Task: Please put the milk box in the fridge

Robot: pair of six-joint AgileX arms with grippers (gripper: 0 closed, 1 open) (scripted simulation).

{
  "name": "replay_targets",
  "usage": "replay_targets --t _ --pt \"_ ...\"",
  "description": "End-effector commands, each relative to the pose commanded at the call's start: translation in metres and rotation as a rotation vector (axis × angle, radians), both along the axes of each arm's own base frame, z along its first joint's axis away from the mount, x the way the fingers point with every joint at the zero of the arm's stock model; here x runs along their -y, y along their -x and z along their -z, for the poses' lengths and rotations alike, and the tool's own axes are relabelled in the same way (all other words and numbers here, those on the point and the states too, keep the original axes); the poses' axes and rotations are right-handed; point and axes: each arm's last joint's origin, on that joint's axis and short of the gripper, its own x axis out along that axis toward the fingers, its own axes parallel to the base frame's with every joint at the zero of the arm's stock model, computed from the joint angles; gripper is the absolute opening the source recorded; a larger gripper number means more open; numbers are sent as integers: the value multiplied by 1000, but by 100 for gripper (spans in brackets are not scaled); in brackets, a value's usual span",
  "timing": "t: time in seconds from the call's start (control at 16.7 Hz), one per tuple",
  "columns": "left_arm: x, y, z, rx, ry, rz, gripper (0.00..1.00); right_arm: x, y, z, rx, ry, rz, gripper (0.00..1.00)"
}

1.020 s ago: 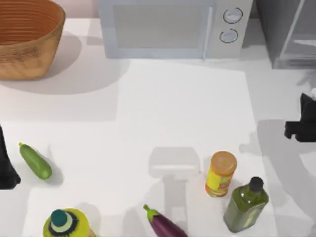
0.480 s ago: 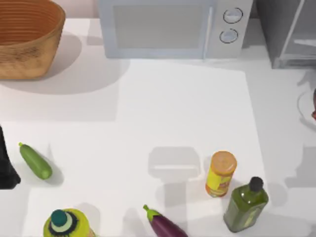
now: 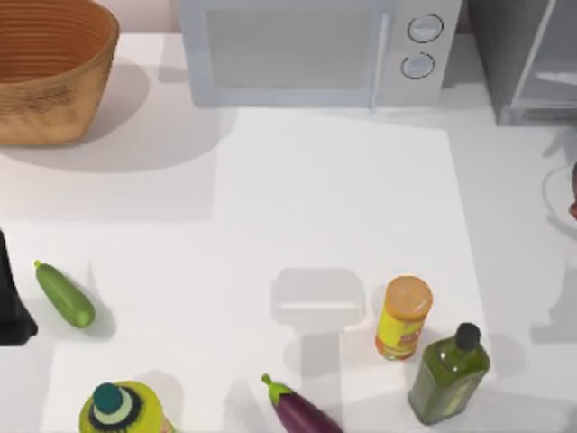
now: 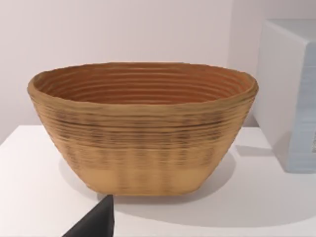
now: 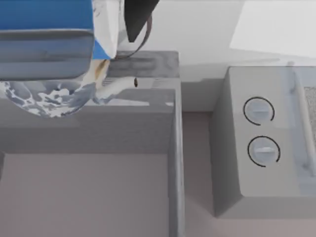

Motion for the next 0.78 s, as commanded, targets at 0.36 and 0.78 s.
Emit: replay_targets --t 0.36,0.78 --pt "0 0 0 0 0 0 100 3 -4 -43 115 22 1 0" --pt "0 0 0 0 0 0 100 20 -77 -133 260 93 -13 0"
